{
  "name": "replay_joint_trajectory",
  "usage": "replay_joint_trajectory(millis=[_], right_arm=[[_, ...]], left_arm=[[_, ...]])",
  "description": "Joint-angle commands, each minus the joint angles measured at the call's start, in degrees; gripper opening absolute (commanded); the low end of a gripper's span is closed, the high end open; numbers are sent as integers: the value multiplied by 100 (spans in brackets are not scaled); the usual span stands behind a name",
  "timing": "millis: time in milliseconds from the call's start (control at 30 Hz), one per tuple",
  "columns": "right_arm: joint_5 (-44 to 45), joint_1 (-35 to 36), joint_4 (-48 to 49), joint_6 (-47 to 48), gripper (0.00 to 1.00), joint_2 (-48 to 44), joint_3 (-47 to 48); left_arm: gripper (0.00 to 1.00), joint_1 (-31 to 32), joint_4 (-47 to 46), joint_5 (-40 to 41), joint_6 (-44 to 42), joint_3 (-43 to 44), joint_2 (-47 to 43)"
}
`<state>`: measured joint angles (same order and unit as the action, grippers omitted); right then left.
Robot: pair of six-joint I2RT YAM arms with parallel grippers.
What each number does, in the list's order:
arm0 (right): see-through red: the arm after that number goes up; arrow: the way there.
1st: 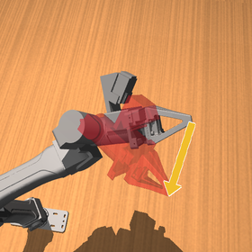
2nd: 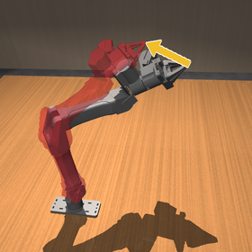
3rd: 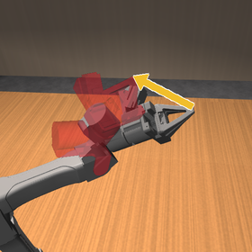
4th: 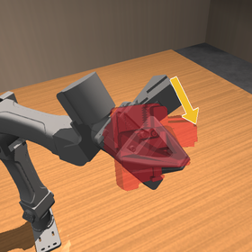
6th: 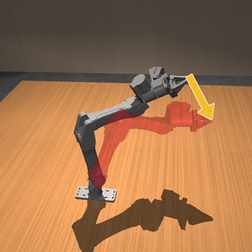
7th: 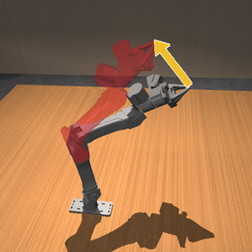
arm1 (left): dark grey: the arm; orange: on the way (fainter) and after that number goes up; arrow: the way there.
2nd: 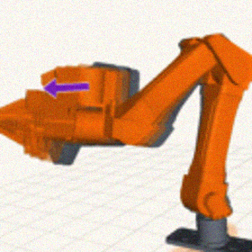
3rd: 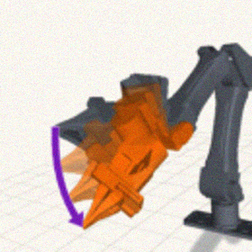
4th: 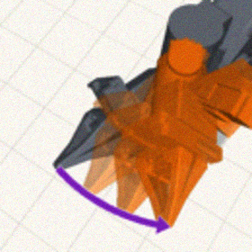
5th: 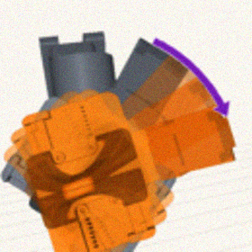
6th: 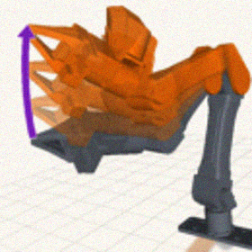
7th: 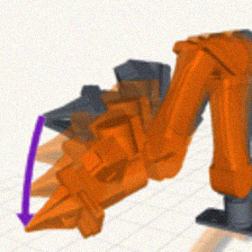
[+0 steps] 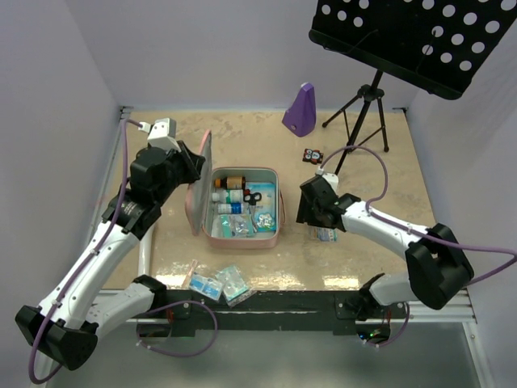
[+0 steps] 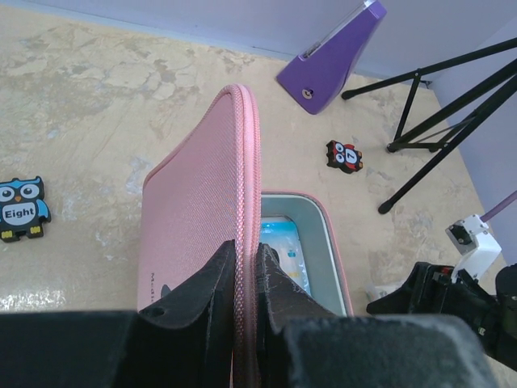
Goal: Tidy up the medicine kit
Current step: Pick up the medical item at the center of the board.
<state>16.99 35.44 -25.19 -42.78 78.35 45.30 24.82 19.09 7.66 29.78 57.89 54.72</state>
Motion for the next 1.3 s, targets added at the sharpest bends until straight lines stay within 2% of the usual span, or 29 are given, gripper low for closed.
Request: replay_joint_trajectory(millis=[0, 200, 600, 733, 967, 1000, 1133, 1267], right_arm=[[85, 112, 76, 42, 63, 163, 23], [164, 147, 32, -2, 61, 374, 14], [-3, 191, -30, 60, 50, 752, 32], [-38, 191, -21, 51, 39, 726, 32], [-135, 191, -82, 69, 8, 428, 49], [-152, 191, -135, 60, 0, 340, 84], [-135, 200, -600, 51, 0, -493, 523], [-564, 209, -602, 279, 0, -1294, 1199]], left_arm=[[0, -21, 7, -72, -104, -164, 30], [0, -21, 7, -72, -113, -190, 65], [0, -21, 33, 7, -218, -252, 21], [0, -21, -2, -19, -201, -304, 13], [0, -21, 33, -37, -201, -313, -14], [0, -21, 42, -37, -192, -305, -31], [0, -21, 86, -72, -157, -243, -49], [0, -21, 68, -116, -69, -190, -67]])
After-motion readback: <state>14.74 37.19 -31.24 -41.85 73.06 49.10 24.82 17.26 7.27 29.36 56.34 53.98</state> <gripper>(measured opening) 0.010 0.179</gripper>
